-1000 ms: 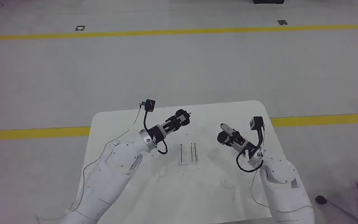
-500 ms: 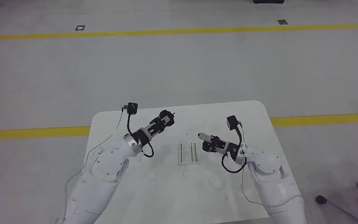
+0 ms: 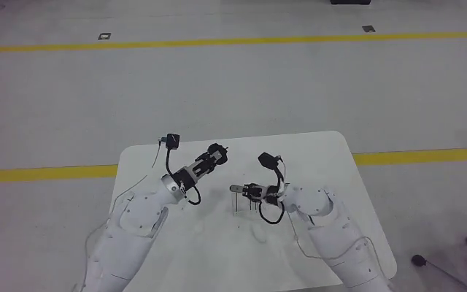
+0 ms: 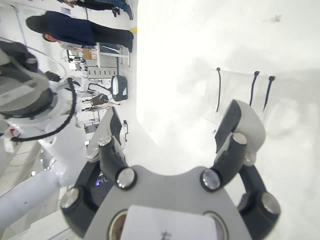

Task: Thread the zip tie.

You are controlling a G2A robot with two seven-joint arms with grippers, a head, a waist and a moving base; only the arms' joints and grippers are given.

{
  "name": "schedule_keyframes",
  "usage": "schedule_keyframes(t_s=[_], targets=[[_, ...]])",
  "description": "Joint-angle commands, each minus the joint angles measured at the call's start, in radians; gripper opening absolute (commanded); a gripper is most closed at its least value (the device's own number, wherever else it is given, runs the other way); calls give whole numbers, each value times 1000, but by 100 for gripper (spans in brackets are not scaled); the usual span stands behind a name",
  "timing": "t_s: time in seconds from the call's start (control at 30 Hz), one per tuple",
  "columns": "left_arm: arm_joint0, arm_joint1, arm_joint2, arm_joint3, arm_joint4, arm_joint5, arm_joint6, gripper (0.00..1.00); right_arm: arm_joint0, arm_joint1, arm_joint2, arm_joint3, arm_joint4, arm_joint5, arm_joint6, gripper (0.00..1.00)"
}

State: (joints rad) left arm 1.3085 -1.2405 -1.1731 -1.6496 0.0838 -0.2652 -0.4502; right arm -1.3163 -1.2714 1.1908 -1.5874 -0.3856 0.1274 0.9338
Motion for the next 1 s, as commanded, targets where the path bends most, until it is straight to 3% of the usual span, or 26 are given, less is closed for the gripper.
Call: schedule_keyframes(t_s=[0.0, 0.43, 0.67, 0.97], targets=[[0, 0, 0, 0, 0, 0, 0, 0, 20, -4, -32, 30, -21, 15, -16, 100], [0, 0, 0, 0, 0, 0, 0, 0, 35, -7, -55, 47, -42, 23, -43, 100], [0, 0, 0, 0, 0, 0, 0, 0, 16, -8, -77, 75, -42, -51, -129, 100], [0, 0, 0, 0, 0, 0, 0, 0, 50, -14, -111, 173, -13, -146, -182, 100]])
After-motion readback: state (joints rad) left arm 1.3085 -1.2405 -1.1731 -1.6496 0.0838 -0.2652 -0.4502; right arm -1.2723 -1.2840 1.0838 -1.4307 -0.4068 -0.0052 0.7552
